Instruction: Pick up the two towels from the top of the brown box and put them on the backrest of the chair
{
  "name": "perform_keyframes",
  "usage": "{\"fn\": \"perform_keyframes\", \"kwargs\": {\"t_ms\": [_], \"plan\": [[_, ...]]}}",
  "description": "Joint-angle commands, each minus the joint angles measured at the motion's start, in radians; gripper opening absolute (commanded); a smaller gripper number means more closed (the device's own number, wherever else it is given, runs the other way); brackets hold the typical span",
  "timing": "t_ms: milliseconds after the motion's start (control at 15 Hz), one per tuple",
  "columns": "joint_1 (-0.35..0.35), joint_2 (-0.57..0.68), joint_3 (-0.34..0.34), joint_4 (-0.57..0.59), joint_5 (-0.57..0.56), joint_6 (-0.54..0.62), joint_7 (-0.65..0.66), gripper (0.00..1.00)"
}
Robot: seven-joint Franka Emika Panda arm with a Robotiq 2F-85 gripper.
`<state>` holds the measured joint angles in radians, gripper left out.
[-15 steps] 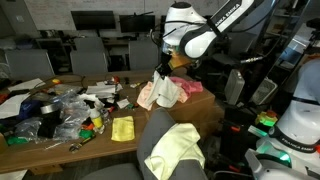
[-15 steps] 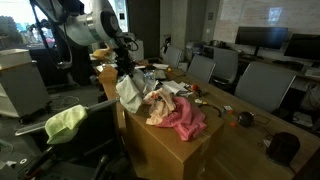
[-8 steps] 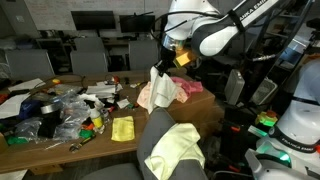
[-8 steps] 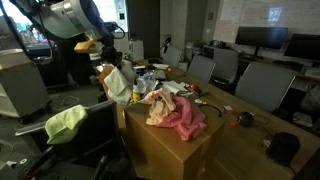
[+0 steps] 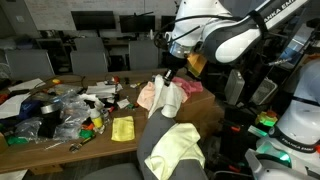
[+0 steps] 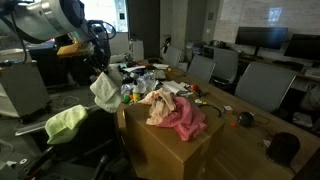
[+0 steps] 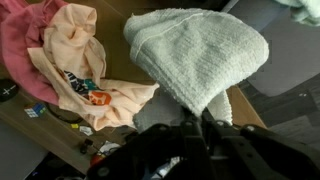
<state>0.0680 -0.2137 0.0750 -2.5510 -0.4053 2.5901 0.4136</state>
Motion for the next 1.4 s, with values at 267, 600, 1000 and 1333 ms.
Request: {"fn": "perform_keyframes", "kwargs": {"t_ms": [267, 600, 1000, 1333], "plan": [[0.011, -0.086, 0.062, -0.055, 0.044, -0.094, -0.245, 0.03], [0.037, -0.080, 0.138, -0.049, -0.009, -0.161, -0.282, 0.03], [0.084, -0.077, 0.234, -0.047, -0.132, -0.203, -0.269, 0.03], [0.111, -0.022, 0.265, -0.017, -0.163, -0.250, -0.281, 0.03]]}}
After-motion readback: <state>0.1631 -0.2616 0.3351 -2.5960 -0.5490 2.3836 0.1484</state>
